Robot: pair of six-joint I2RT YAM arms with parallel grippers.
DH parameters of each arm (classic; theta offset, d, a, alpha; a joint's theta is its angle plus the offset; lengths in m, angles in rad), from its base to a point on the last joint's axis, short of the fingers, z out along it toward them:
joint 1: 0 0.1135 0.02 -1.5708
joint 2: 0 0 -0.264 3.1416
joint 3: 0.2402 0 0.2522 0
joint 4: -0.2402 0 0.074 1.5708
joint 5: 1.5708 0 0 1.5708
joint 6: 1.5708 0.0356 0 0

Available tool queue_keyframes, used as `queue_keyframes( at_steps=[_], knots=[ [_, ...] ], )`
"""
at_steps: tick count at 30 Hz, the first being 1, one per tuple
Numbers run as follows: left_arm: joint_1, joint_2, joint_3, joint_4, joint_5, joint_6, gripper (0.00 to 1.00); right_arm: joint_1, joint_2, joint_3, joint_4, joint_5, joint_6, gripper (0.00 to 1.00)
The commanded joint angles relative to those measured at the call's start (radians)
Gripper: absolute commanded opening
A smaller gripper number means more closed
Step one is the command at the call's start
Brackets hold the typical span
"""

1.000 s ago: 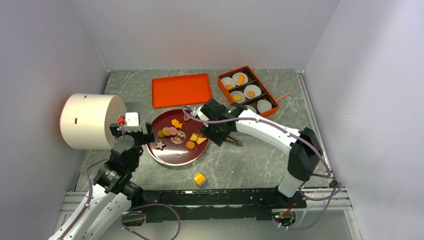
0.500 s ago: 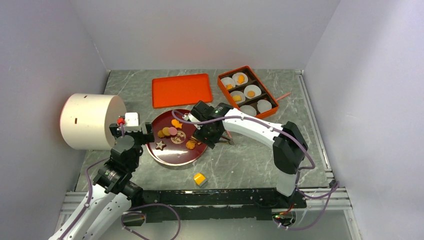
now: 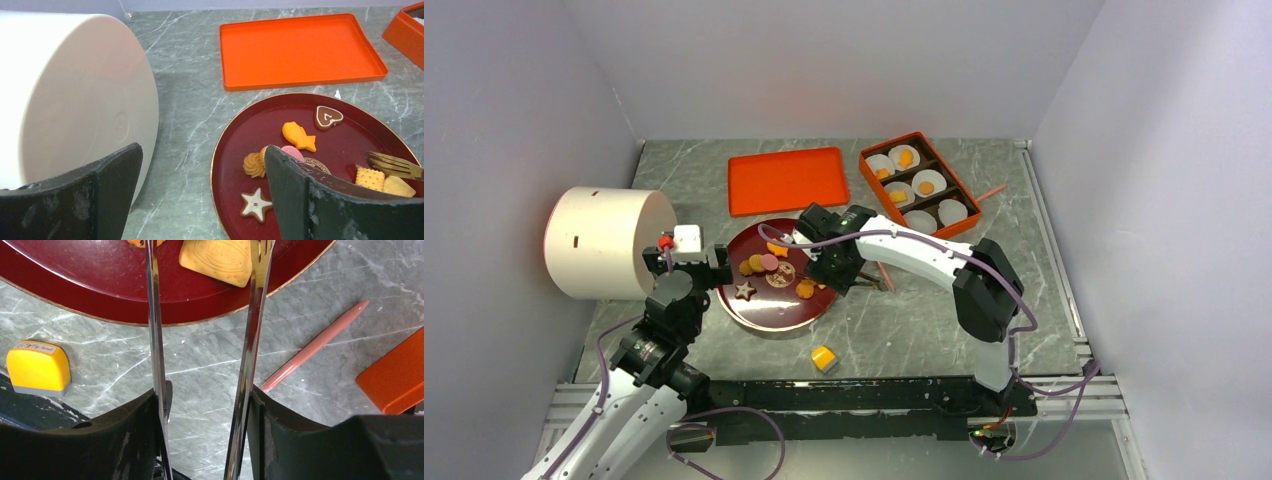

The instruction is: Pack the cookies

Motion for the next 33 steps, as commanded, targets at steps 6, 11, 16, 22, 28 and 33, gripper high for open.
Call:
queue_keyframes(
  at_steps=[6,11,16,22,28,33],
  knots=[
    [0.008,0.004,0.020,0.034,0.017,0.009,0.96,0.006,-0.003,0.062,-0.047,0.020,-0.008,0.49],
    [0.013,0.006,0.020,0.036,0.024,0.007,0.96,0.007,-0.023,0.069,-0.055,0.022,0.009,0.42],
    [0.015,0.005,0.019,0.036,0.025,0.006,0.96,0.008,-0.053,0.102,-0.060,0.028,0.032,0.40],
    [0.016,0.007,0.017,0.042,0.029,0.003,0.97,0.006,-0.107,0.111,-0.041,0.088,0.090,0.40],
    [0.017,0.006,0.018,0.044,0.039,-0.002,0.97,-0.020,-0.159,0.096,-0.063,0.171,0.175,0.39],
    [0.016,-0.007,0.012,0.055,0.058,-0.004,0.96,-0.077,-0.195,0.103,-0.091,0.204,0.231,0.39]
  ],
)
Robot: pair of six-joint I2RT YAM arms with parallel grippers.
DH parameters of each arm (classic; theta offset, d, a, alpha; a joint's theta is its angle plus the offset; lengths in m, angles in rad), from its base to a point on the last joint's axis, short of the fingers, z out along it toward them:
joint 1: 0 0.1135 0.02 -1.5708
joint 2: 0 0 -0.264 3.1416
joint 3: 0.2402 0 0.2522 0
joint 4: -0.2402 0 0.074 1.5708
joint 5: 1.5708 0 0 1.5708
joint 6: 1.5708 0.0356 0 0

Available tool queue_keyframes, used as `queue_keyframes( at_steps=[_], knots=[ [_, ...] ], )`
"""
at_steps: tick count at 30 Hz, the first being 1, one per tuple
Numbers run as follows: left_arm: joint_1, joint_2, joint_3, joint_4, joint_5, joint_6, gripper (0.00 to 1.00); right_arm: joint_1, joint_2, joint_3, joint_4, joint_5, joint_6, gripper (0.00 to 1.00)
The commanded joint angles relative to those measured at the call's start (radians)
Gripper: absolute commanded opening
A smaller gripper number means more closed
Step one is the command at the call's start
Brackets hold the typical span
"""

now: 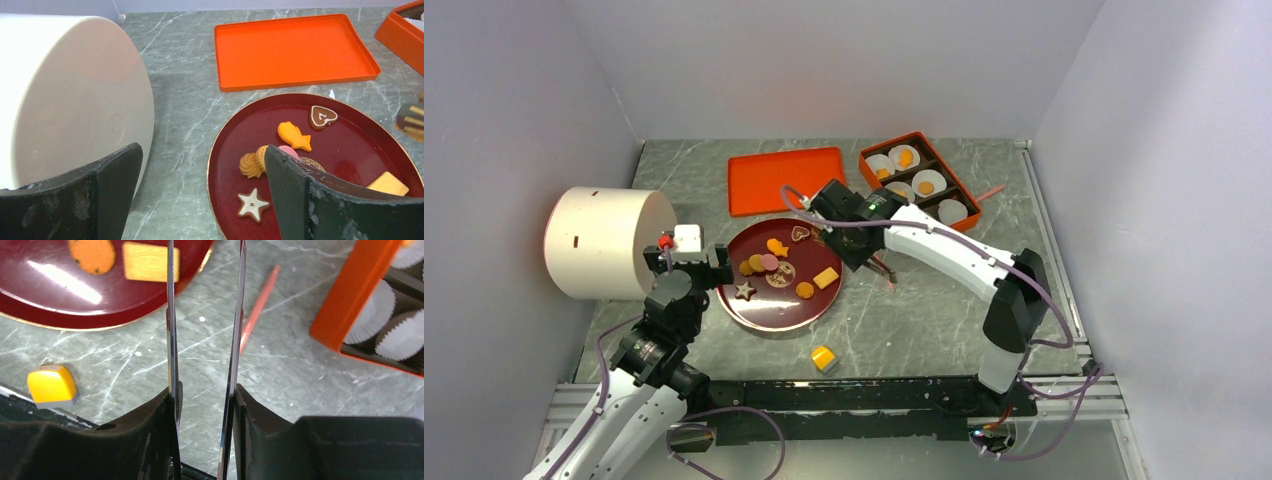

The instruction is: Pack the cookies

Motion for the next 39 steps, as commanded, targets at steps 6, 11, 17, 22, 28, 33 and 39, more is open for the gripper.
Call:
queue_keyframes(
  at_steps=[6,11,17,22,28,33,39],
  knots=[
    [0.005,-0.019,0.010,0.056,0.049,-0.006,0.96,-0.173,-0.112,0.008,-0.052,0.070,0.110,0.39],
    [0.005,-0.036,0.005,0.065,0.070,-0.009,0.97,-0.276,-0.149,-0.033,-0.051,0.096,0.123,0.39],
    [0.005,-0.056,-0.001,0.071,0.081,-0.012,0.96,-0.385,-0.151,-0.064,-0.041,0.115,0.139,0.39],
    [0.005,-0.073,-0.004,0.073,0.085,-0.015,0.96,-0.477,-0.152,-0.094,-0.016,0.122,0.152,0.39],
    [0.001,-0.086,-0.009,0.081,0.101,-0.015,0.97,-0.593,-0.151,-0.146,0.034,0.106,0.151,0.39],
    [-0.004,-0.094,-0.010,0.083,0.103,-0.015,0.96,-0.657,-0.122,-0.163,0.091,0.080,0.132,0.39],
    [-0.005,-0.103,-0.009,0.080,0.092,-0.013,0.96,-0.696,-0.060,-0.165,0.143,0.063,0.105,0.39]
  ],
)
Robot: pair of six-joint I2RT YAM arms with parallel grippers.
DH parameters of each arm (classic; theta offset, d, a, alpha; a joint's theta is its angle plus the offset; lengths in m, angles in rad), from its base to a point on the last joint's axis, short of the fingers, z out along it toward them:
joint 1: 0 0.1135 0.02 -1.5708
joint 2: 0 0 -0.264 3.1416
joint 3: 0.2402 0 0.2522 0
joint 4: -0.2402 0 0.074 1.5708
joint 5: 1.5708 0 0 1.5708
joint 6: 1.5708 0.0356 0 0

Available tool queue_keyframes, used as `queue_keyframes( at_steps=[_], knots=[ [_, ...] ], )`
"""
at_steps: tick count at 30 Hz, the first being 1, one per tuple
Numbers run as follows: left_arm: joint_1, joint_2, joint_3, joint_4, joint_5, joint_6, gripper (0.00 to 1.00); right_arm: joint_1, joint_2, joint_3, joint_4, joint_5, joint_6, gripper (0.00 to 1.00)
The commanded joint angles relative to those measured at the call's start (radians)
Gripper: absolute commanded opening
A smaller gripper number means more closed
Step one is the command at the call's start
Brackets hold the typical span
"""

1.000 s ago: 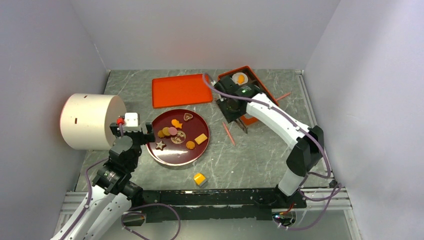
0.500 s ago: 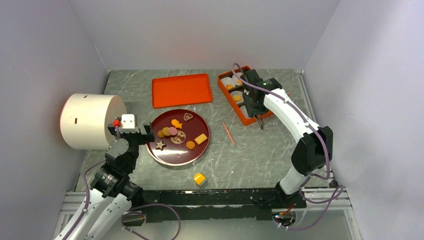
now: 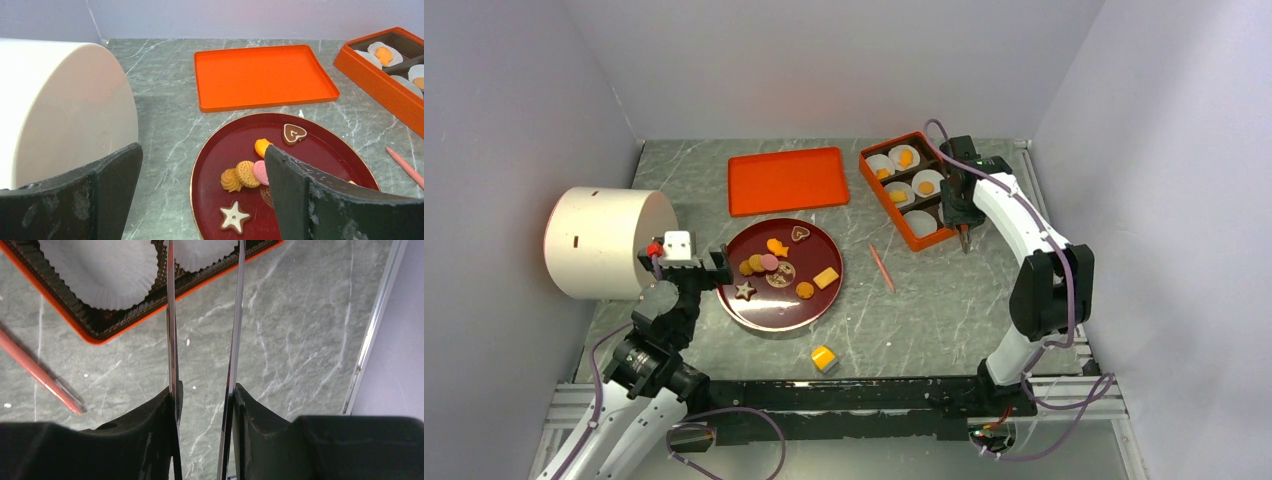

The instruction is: Pack the cookies

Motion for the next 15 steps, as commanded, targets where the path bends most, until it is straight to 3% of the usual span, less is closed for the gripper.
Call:
queue_keyframes(
  at_steps=[1,15],
  knots=[
    [-0.005,-0.012,0.004,0.035,0.011,-0.009,0.96,-0.019,0.043,0.005,0.087,-0.018,-0.026,0.39],
    [-0.005,-0.006,0.000,0.040,0.019,-0.008,0.96,-0.034,0.133,-0.024,0.097,0.020,-0.040,0.41]
  ],
)
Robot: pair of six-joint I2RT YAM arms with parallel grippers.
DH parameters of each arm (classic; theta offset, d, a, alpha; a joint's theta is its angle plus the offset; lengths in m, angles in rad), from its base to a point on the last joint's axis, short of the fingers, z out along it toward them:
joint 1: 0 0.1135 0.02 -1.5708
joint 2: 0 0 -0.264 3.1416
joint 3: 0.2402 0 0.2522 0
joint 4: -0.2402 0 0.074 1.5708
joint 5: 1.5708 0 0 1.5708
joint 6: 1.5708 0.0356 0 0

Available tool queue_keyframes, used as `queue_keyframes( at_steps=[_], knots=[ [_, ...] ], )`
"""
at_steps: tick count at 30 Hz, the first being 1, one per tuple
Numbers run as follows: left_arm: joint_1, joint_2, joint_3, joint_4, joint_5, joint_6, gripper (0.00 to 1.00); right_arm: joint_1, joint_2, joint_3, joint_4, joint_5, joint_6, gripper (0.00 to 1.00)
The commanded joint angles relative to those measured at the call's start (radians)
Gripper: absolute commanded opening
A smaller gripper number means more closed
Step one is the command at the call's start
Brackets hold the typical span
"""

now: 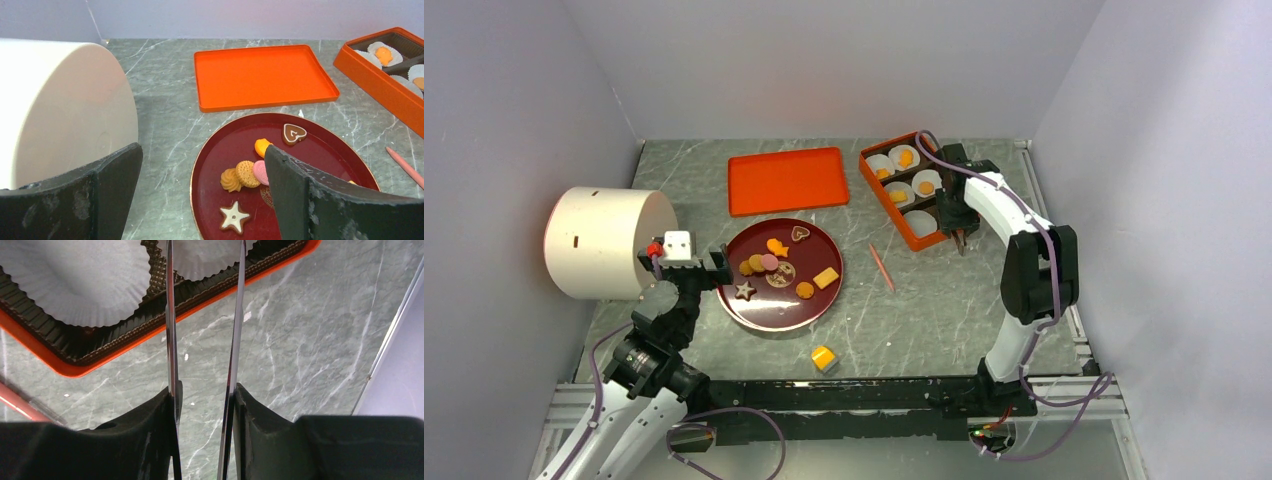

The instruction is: Pack the cookies

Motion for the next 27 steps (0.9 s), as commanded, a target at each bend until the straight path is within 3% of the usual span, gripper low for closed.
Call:
queue_keyframes(
  at_steps=[1,10,27],
  knots=[
    [-0.004,-0.002,0.000,0.039,0.018,-0.007,0.97,-0.008,0.010,-0.003,0.030,0.034,-0.013,0.41],
    [-0.005,0.005,0.000,0.042,0.024,-0.007,0.96,-0.008,0.003,0.013,0.011,0.031,-0.013,0.52],
    [-0.003,0.025,0.003,0.037,0.029,-0.009,0.96,0.032,-0.144,0.054,-0.040,0.006,-0.025,0.52]
  ],
)
